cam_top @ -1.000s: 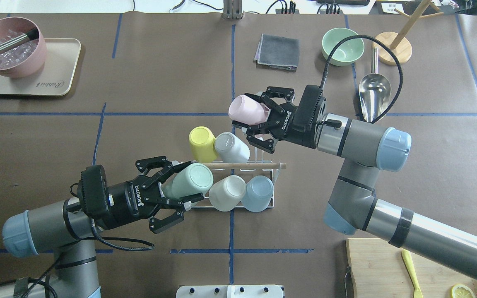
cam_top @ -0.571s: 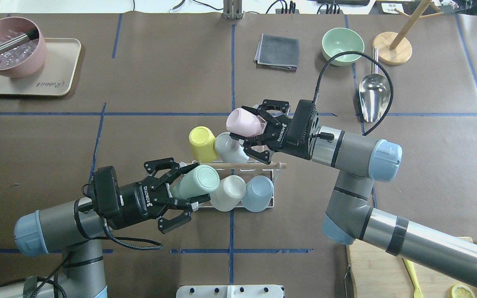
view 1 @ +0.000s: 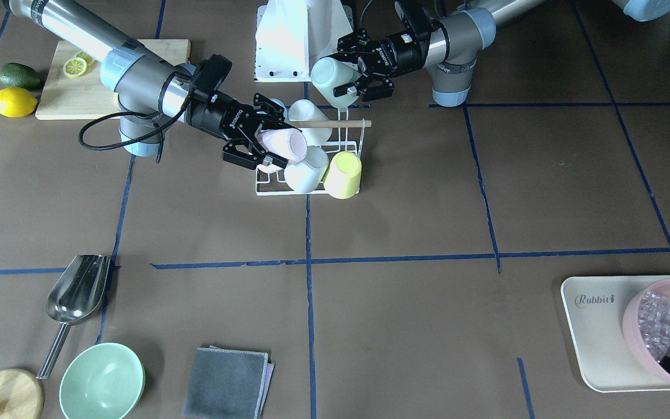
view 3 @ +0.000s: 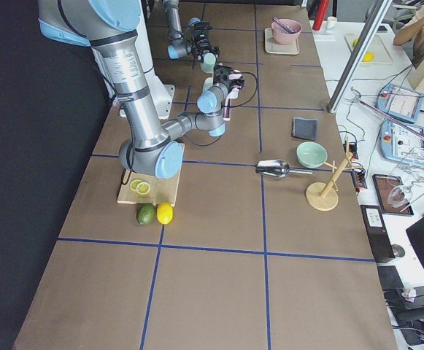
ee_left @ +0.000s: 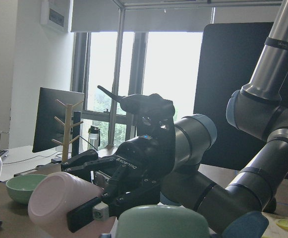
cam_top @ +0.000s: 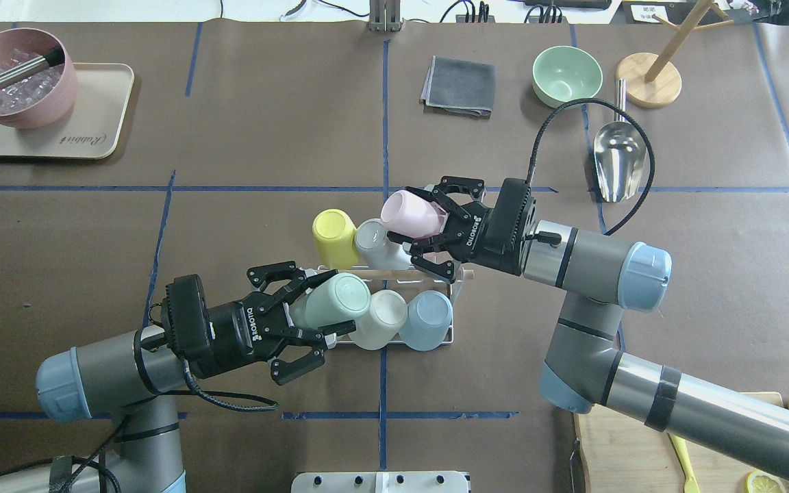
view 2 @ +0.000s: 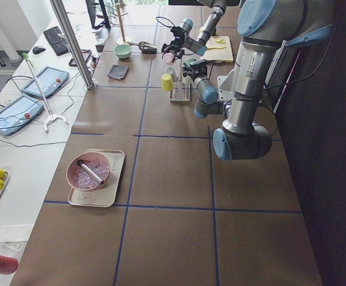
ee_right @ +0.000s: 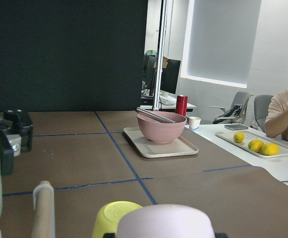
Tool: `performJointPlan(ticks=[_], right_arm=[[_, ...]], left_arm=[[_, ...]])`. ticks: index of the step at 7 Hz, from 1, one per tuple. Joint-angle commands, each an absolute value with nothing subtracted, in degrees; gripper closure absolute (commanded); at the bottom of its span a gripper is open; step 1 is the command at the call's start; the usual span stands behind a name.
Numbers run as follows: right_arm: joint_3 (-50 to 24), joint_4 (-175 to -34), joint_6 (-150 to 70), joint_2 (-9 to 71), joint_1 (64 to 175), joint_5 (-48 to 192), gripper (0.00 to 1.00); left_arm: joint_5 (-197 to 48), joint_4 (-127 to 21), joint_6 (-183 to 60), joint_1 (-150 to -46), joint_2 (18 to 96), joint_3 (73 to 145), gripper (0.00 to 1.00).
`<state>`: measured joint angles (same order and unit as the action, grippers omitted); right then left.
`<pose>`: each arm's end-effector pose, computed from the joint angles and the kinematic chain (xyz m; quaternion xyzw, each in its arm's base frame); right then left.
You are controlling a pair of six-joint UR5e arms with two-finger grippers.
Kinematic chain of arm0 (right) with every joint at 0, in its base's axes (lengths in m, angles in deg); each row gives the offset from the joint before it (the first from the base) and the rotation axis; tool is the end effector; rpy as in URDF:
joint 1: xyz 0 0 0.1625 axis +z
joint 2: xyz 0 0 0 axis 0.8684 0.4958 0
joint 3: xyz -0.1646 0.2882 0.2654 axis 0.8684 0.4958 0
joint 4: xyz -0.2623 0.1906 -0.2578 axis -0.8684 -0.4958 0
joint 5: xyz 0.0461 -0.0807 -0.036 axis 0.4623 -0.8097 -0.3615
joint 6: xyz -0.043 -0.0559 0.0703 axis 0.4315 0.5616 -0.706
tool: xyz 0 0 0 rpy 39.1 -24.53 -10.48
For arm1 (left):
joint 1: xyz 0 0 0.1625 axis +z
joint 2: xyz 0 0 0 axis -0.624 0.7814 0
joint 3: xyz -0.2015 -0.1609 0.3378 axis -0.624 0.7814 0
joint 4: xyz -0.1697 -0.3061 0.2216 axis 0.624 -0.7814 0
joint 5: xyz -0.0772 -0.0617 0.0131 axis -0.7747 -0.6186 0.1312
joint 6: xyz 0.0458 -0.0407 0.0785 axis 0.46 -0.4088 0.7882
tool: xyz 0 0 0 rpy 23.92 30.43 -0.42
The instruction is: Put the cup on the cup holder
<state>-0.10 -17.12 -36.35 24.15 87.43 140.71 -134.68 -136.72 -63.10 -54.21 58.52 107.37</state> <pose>-0.4842 -0.3952 0.2911 0.6710 -0.5307 -0.2286 0.4647 0.4732 -0.2849 0.2830 0.6573 0.6222 0.1494 0.3980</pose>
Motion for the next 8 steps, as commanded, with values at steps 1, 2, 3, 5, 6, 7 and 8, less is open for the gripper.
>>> performJointPlan(ticks=[1,2,3,5,6,7,8], right_arm=[[1.16,-14.81,-34.40,24.54,86.12,140.71,0.97],[0.90,-14.80,-34.40,24.63,86.20,140.71,0.83],[0.38,-14.71,-34.58,25.15,86.55,140.80,0.66],[0.28,-14.80,-34.76,25.33,88.05,141.50,0.00],[0.20,-14.80,-34.84,25.42,88.48,141.50,0.00],[0.20,-14.80,-34.93,25.42,89.01,141.50,0.00],[0.20,-14.89,-35.02,25.25,89.71,142.02,0.00]], left_arm=[[-134.67,-136.72,-63.10,-54.43,58.45,107.19,0.93],[-134.67,-136.81,-63.19,-54.43,58.36,106.14,0.93],[-134.67,-136.81,-63.10,-54.43,58.28,105.61,0.93],[-134.67,-136.90,-63.10,-54.43,58.28,104.82,0.92],[-134.67,-136.90,-63.10,-54.43,58.28,104.29,0.90],[-133.97,-136.99,-63.01,-54.51,58.19,104.29,0.70],[-132.83,-136.99,-63.01,-54.43,58.01,104.29,0.12]])
